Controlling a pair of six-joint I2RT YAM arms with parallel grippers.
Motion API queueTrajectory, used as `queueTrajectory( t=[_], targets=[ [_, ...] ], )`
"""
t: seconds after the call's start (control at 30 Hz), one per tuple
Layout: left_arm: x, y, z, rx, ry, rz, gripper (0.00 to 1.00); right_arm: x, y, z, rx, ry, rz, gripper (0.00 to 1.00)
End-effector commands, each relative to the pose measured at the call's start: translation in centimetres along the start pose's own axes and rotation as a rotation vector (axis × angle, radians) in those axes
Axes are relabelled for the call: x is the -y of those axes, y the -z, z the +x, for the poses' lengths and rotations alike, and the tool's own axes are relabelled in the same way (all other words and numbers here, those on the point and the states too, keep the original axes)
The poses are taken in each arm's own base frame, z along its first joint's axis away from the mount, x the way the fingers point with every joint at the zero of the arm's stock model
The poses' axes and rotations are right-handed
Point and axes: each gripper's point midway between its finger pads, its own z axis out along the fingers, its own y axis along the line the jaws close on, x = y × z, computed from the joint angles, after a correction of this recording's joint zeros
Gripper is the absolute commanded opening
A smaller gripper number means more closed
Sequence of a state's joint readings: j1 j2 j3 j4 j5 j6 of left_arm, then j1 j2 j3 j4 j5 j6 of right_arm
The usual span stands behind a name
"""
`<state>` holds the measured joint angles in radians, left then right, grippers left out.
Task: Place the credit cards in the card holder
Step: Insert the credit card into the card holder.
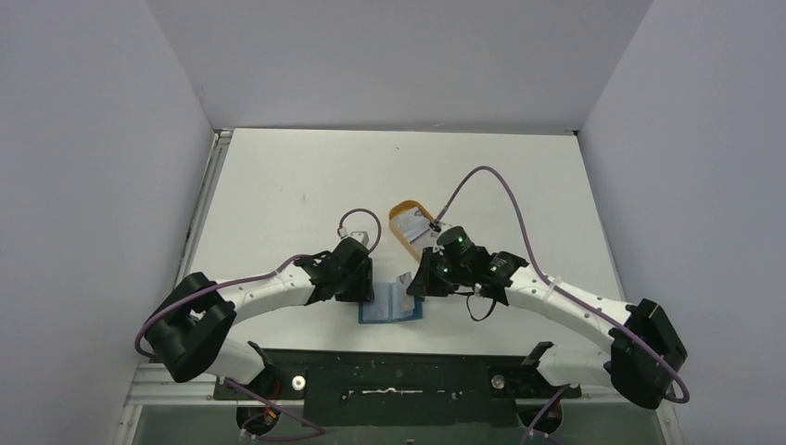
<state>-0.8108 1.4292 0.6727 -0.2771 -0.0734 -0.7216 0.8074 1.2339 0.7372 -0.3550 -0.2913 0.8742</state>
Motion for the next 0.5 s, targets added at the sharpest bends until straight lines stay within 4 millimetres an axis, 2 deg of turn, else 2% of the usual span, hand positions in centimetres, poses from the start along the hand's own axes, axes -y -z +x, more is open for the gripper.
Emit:
queueTrajectory(
  t=[0.0, 0.1, 0.2, 0.33, 0.47],
  targets=[
    [-1.2, -0.6, 1.0, -0.037, -0.037, -0.055, 0.38, -3.9, 2.4, -2.9, 0.087, 0.069, -0.078, 0.00],
    [-1.3, -0.6, 1.0, -0.038, -0.037, -0.056, 0.37, -5.4, 2.2, -3.5, 0.083, 0.077, -0.116, 0.00],
    [-1.3, -0.6, 1.1, -0.040, -0.033, -0.056, 0.37, -5.5, 0.6, -3.7, 0.064, 0.036, -0.127, 0.00],
    [-1.3, -0.6, 1.3, -0.044, -0.026, -0.058, 0.37, -4.0, -2.2, -2.8, 0.020, -0.044, -0.138, 0.00],
    [-1.4, -0.7, 1.3, -0.048, -0.024, -0.063, 0.37, -2.3, -3.8, -1.7, -0.016, -0.064, -0.105, 0.00]
  ],
)
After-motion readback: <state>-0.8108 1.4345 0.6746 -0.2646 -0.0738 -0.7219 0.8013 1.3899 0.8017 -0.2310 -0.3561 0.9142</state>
